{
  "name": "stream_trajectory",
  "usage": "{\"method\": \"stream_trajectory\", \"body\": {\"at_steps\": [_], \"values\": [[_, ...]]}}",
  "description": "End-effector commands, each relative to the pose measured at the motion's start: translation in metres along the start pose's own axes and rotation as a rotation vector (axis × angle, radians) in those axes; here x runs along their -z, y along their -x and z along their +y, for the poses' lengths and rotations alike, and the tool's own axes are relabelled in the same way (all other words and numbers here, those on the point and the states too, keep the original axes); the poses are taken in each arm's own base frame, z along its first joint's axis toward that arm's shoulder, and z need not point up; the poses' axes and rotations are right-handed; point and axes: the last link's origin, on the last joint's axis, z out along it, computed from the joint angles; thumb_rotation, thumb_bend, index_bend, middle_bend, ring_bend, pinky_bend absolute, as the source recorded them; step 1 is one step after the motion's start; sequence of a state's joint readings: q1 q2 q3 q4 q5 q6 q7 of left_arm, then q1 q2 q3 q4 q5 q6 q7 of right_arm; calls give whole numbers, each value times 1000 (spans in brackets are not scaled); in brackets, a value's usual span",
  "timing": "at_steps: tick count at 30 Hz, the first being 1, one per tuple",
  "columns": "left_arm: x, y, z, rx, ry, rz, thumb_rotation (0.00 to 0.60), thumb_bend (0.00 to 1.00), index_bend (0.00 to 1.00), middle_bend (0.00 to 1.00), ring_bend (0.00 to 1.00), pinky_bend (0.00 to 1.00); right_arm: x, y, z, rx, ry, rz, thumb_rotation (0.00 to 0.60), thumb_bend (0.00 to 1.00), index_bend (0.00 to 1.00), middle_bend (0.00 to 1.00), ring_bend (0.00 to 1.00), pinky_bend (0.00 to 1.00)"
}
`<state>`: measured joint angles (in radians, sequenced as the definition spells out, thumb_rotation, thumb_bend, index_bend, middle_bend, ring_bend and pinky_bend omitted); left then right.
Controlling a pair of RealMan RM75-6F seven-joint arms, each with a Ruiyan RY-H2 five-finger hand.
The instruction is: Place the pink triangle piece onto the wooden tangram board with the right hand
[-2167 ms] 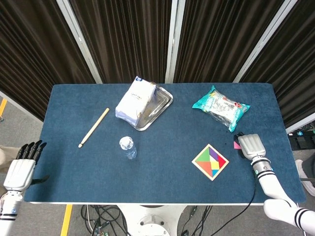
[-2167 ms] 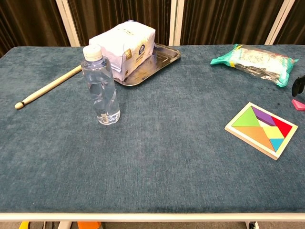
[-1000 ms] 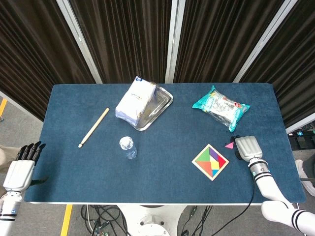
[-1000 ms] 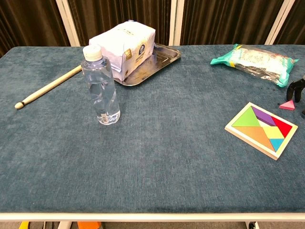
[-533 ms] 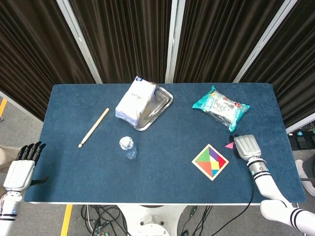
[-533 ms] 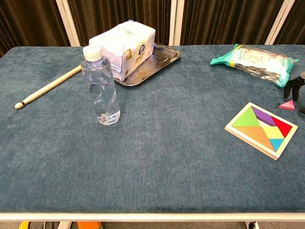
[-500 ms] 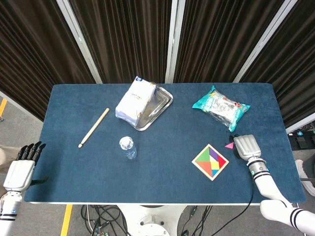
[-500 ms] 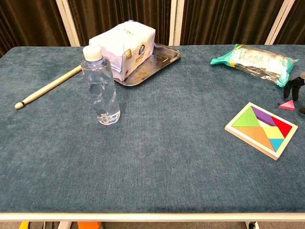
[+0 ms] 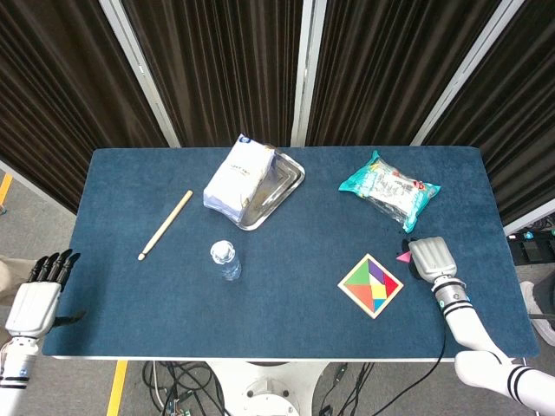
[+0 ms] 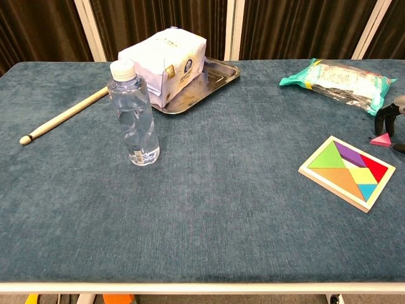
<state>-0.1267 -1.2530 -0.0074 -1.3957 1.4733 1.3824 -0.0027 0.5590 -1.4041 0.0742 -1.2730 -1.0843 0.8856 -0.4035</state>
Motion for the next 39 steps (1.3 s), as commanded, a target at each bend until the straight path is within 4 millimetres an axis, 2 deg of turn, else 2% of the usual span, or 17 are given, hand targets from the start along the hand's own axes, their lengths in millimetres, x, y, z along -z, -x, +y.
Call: {"method": "stream_trajectory", "body": {"at_steps": [1,26,39], "values": [[0,0,0,0,-1,0,600,0,45,7,0,77,0,0,-1,1,0,1,600,284,401,426,632,754],[1,4,-6,9,-11,-7,600,0,45,7,0,77,-1,4,-7,17,-4,2,600,295,479,466,633,754],[1,4,-7,14,-9,-6,600,0,45,7,0,78,0,-6,-8,4,-10,60,600,303,553,527,633,754]]}}
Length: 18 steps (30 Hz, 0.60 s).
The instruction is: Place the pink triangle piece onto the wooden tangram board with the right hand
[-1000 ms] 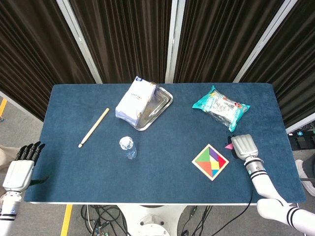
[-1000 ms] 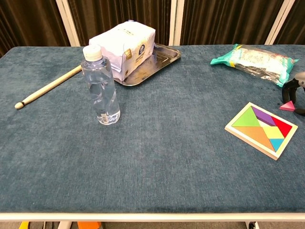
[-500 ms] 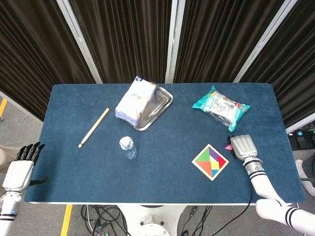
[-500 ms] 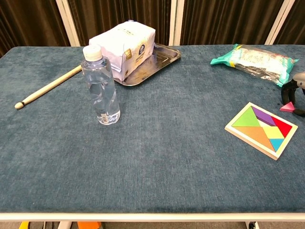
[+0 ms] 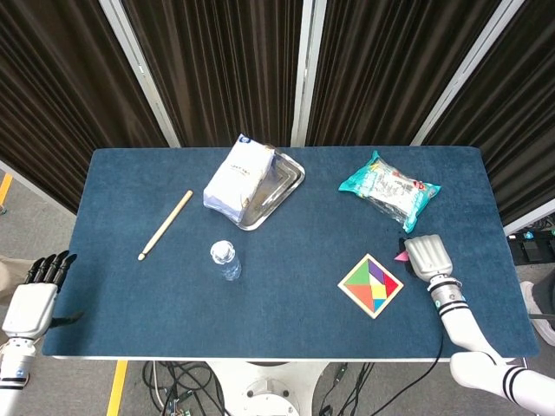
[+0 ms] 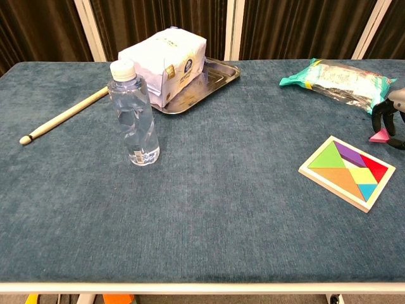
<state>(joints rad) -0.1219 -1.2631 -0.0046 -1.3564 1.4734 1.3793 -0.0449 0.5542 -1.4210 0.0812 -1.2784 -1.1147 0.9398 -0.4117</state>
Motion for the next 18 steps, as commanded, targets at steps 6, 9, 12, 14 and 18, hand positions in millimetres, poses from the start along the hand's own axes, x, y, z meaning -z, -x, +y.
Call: {"method": "stream_trajectory", "body": {"at_steps": [6,9,12,14,18], "values": [[0,0,1,0,1,0,600,0,45,6,0,77,1,-5,2,-8,-2,21,600,304,571,534,633,754],[-1,0,1,-1,2,-1,600,0,45,6,0,77,2,-9,3,-10,-6,31,600,306,583,540,633,754],[-1,1,2,-1,3,-5,600,0,45,6,0,77,2,-10,4,-12,-8,33,600,307,591,544,633,754],[-1,1,3,-1,5,-6,600,0,45,6,0,78,2,-10,5,-11,-7,31,600,307,592,544,633,754],[-2,0,4,-2,8,-2,600,0,45,6,0,77,4,-11,3,-26,-15,23,600,307,592,544,633,755]]}}
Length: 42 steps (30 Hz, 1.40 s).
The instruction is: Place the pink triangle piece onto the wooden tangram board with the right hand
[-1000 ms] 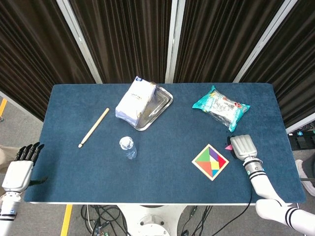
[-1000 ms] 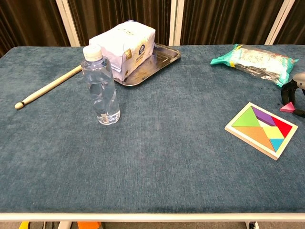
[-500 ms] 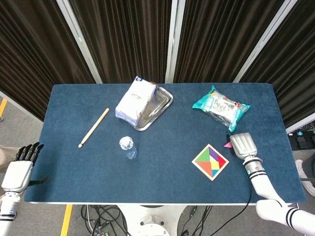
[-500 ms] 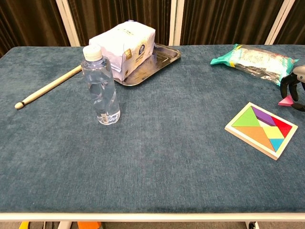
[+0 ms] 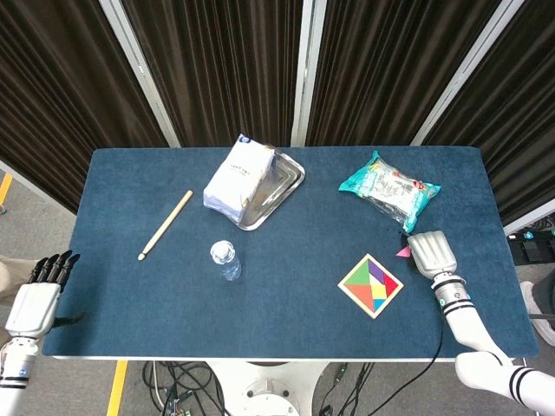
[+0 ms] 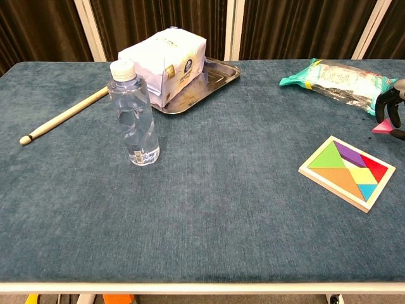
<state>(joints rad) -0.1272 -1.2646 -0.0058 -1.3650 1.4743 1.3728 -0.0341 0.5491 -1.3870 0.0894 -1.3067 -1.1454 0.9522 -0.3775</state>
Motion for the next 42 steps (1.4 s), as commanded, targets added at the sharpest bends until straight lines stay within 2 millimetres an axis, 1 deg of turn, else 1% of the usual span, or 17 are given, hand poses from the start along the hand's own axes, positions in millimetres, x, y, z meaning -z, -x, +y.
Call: {"method": "stream_trajectory", "body": {"at_steps": [1,6,10,14,17,23,31,35,42], "values": [[0,-1,1,0,1,3,600,0,45,6,0,77,2,-2,-2,-14,-9,-5,600,307,593,544,633,755],[0,-2,1,2,6,4,600,0,44,6,0,77,6,-13,-8,-10,-33,5,600,307,595,547,633,754],[0,-3,0,4,7,8,600,0,45,6,0,77,13,-20,-15,-66,-29,-28,600,307,596,557,633,754],[1,-4,-2,11,8,14,600,0,45,6,0,77,18,-29,-19,-71,4,-58,600,307,597,568,633,754],[1,-3,-3,18,8,13,600,0,45,6,0,78,23,-33,-24,-87,47,-73,600,307,603,569,632,754],[1,-2,-7,27,7,14,600,0,45,5,0,77,31,-29,-44,-105,97,-132,600,307,605,570,632,754],[3,2,-11,35,0,5,600,0,45,5,0,78,34,-22,-70,-121,96,-181,600,307,606,576,632,754],[4,3,-13,37,-3,0,600,0,45,4,0,77,36,-20,-77,-112,91,-194,600,307,606,579,632,754],[5,3,-14,40,-4,-3,600,0,45,4,0,79,40,-19,-83,-130,98,-209,600,305,607,583,632,754]]}}
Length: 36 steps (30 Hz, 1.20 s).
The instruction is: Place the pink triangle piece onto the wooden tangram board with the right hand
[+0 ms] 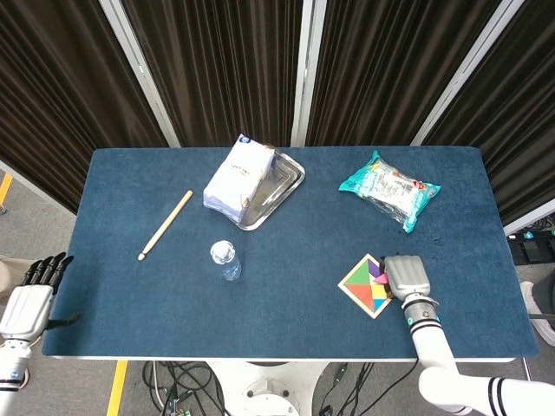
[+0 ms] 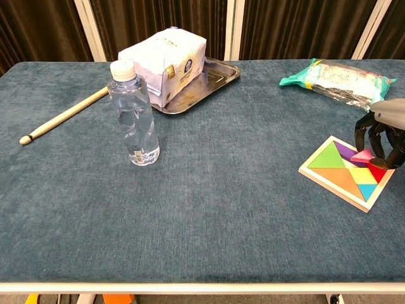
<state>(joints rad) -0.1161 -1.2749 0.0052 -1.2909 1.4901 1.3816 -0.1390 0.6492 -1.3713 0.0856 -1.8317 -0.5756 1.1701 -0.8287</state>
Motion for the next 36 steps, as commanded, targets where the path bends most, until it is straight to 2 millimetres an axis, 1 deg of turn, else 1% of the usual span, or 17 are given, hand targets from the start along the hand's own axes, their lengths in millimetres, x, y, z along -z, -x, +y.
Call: {"method": "stream_trajectory", "body": {"at_steps": [1,7,14,25,26,28,30,31,33,36], "values": [[0,0,0,0,0,-2,600,0,45,4,0,80,1,0,-3,-4,1,0,600,304,609,584,632,754],[1,1,-1,2,-3,-8,600,0,45,0,0,84,-1,-2,-8,-8,-3,19,600,303,611,590,633,754],[1,2,-2,2,-6,-9,600,0,45,0,0,86,-5,4,-14,-7,-13,16,600,303,610,590,633,754],[1,1,-3,2,-6,-7,600,0,45,0,0,86,-11,5,-22,-14,-29,26,600,301,600,589,632,754],[1,1,-3,2,-6,-7,600,0,45,0,0,87,-11,5,-22,-13,-30,24,600,296,587,588,631,754],[1,1,-3,3,-7,-8,600,0,45,0,0,86,-11,7,-22,-11,-35,14,600,279,529,572,629,754],[1,1,-3,3,-8,-9,600,0,45,0,0,86,-10,6,-21,-9,-38,9,600,265,440,539,626,753],[2,2,-3,2,-8,-10,600,0,45,0,0,86,-10,6,-21,-8,-39,10,600,262,413,525,623,752],[2,2,-3,2,-8,-11,600,0,45,0,0,86,-9,5,-20,-10,-40,11,600,251,332,475,609,746],[2,3,-3,3,-10,-12,600,0,45,0,0,87,-8,1,-18,-22,-42,21,600,226,265,442,596,742]]}}
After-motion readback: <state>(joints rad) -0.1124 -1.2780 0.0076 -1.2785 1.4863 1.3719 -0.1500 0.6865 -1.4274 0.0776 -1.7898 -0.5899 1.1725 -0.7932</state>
